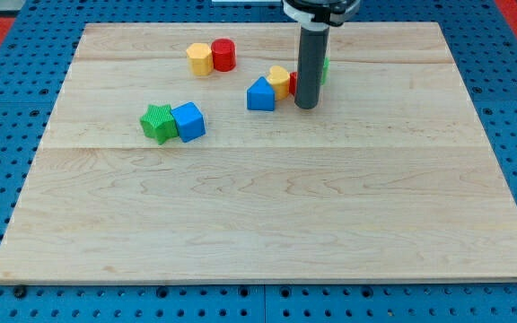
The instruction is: Push the red star close to the red circle
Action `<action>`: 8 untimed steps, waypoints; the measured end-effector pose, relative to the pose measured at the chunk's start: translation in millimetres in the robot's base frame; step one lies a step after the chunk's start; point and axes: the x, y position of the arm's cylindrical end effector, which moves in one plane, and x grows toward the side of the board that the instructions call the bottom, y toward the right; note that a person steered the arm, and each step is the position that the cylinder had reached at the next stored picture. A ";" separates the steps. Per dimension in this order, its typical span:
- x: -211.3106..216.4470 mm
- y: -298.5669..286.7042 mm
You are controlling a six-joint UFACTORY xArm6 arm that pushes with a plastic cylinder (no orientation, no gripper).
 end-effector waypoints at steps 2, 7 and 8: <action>-2.3 51.9; -42.3 -11.2; -46.8 -35.6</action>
